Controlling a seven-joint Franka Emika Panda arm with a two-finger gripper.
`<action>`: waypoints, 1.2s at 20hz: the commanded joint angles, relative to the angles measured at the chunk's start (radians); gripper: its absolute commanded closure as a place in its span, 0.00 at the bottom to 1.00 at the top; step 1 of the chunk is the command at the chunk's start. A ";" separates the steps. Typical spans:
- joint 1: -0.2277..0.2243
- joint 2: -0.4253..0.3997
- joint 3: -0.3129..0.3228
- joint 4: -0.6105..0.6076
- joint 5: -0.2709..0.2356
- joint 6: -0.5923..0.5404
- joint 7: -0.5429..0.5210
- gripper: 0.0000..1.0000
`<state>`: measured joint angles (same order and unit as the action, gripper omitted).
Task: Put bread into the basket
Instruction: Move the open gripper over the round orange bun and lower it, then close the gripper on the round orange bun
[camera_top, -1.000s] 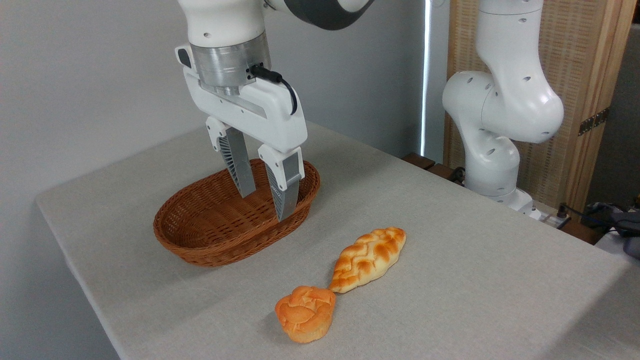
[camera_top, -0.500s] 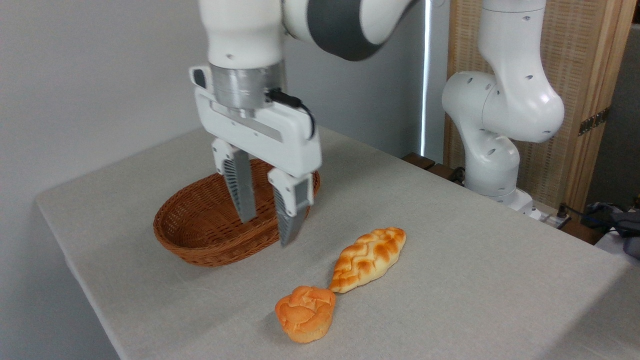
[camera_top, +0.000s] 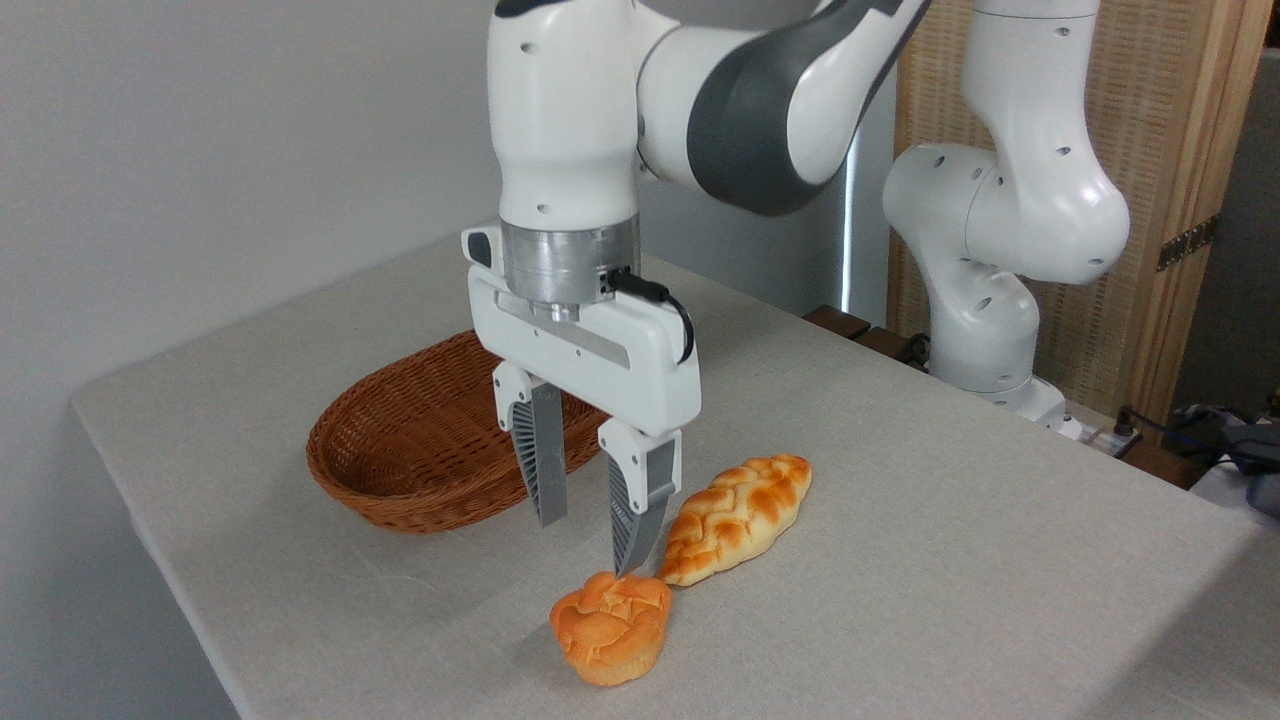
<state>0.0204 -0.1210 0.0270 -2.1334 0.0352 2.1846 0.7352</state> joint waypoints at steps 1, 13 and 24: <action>-0.005 -0.026 0.004 -0.060 0.009 0.069 0.012 0.00; -0.007 0.037 0.007 -0.063 0.026 0.083 0.026 0.00; -0.002 0.067 0.017 -0.063 0.147 0.141 0.026 0.00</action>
<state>0.0212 -0.0542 0.0326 -2.1883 0.1284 2.2829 0.7432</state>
